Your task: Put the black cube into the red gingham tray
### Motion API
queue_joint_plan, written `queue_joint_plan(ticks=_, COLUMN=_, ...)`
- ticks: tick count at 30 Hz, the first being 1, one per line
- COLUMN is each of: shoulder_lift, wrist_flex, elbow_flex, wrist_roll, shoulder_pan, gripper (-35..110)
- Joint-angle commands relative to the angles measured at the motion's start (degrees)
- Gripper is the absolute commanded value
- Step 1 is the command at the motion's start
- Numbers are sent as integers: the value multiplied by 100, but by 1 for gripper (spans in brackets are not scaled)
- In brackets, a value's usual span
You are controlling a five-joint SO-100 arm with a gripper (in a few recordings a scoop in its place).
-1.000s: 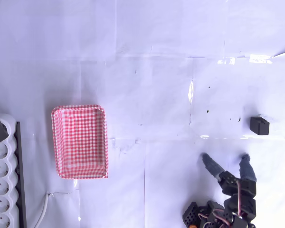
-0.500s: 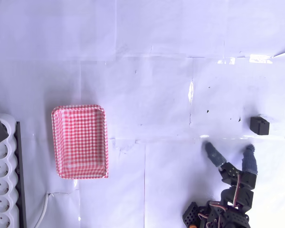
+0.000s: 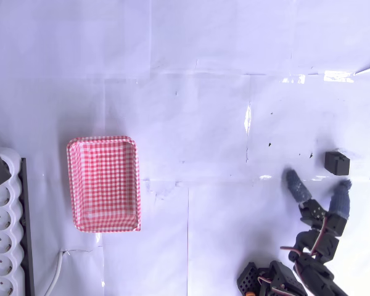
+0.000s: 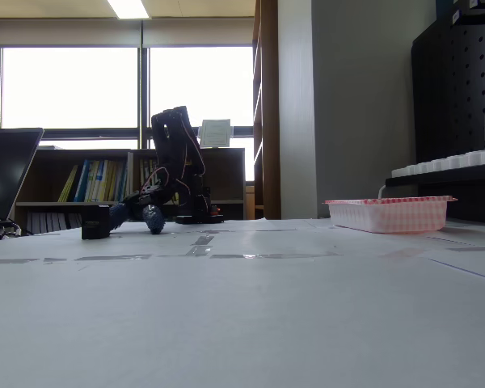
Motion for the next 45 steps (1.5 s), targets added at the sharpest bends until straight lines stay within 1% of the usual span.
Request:
queue_joint_plan(ticks=1, shoulder_lift=211, wrist_flex=-185, elbow_flex=431, wrist_roll=-44, shoulder_pan=26, gripper=55)
queue_joint_plan(ticks=32, shoulder_lift=1169, wrist_flex=-132, elbow_flex=2136, wrist_roll=-334, shoulder_pan=-255, gripper=55)
queue_joint_plan(ticks=45, shoulder_lift=1301, wrist_flex=-185, elbow_flex=2268, wrist_roll=-378, shoulder_pan=-281, gripper=53)
